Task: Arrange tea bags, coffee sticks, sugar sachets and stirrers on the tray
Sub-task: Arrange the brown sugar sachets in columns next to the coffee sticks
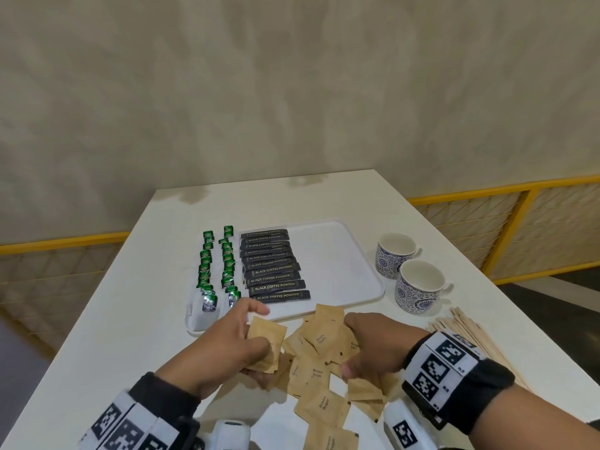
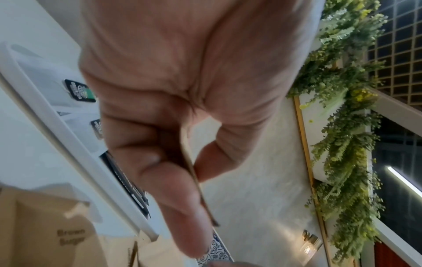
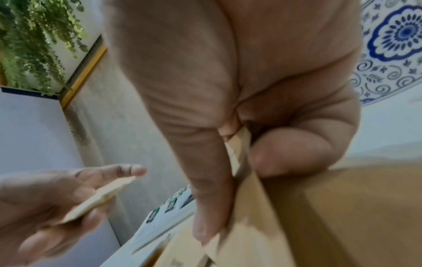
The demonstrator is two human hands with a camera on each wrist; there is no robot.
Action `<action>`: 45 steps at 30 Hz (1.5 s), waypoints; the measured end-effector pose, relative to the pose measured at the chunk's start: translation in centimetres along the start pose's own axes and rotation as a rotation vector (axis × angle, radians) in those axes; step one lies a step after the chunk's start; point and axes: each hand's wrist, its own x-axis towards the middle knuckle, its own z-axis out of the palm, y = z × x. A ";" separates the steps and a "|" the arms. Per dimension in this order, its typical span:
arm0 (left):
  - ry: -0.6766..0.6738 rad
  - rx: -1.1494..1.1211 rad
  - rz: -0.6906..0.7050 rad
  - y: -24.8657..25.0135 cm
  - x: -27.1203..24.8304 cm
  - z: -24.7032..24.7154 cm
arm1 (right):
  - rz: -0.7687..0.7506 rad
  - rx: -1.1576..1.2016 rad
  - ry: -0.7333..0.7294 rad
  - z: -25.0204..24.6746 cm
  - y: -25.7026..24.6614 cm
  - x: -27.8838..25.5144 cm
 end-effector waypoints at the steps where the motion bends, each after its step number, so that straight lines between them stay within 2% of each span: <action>1: -0.018 -0.006 0.004 0.0 -0.1 0.0 | -0.005 0.001 0.008 -0.3 0.2 -0.2; 4: -0.067 0.011 0.016 0.3 -0.3 0.0 | -0.021 0.017 0.036 -1.7 0.4 -1.3; 8: -0.036 0.060 0.013 0.0 0.1 0.0 | -0.044 0.078 0.097 -3.7 0.4 -2.5; 12: -0.016 -0.025 0.013 1.0 0.6 0.9 | -0.146 0.435 0.104 -5.3 -1.0 -3.3; 14: -0.113 -0.133 0.022 1.8 0.7 1.4 | -0.228 0.647 0.083 -5.5 -2.5 -3.5; 16: -0.271 -0.248 0.041 2.5 0.8 1.6 | -0.312 0.803 0.084 -5.5 -4.2 -3.3; 18: -0.400 -0.358 0.082 3.2 0.7 2.0 | -0.360 0.862 0.137 -5.4 -5.8 -3.0; 19: -0.407 -0.394 0.094 3.5 0.7 2.1 | -0.374 0.844 0.179 -5.4 -6.5 -2.8; 22: -0.302 -0.457 0.113 4.1 1.0 2.4 | -0.395 0.597 0.302 -5.2 -7.6 -2.2; 24: -0.240 -0.488 0.124 4.1 1.4 2.2 | -0.400 0.463 0.313 -5.2 -7.9 -1.8; 25: -0.212 -0.499 0.131 4.0 1.5 2.1 | -0.404 0.467 0.301 -5.2 -8.0 -1.6; 29: -0.108 -0.514 0.158 3.5 1.9 1.3 | -0.417 0.567 0.317 -5.7 -8.1 -0.6; 32: -0.100 -0.549 0.157 3.6 2.1 0.9 | -0.381 0.735 0.320 -6.3 -7.7 0.5; 38: -0.112 -0.614 0.139 3.6 2.5 -0.6 | -0.312 1.067 0.160 -7.3 -7.5 2.6; 43: -0.092 -0.656 0.132 3.5 2.9 -1.0 | -0.294 1.057 0.212 -7.8 -7.5 3.6; 45: -0.080 -0.656 0.126 3.3 3.4 -1.0 | -0.280 1.076 0.190 -8.0 -7.8 4.0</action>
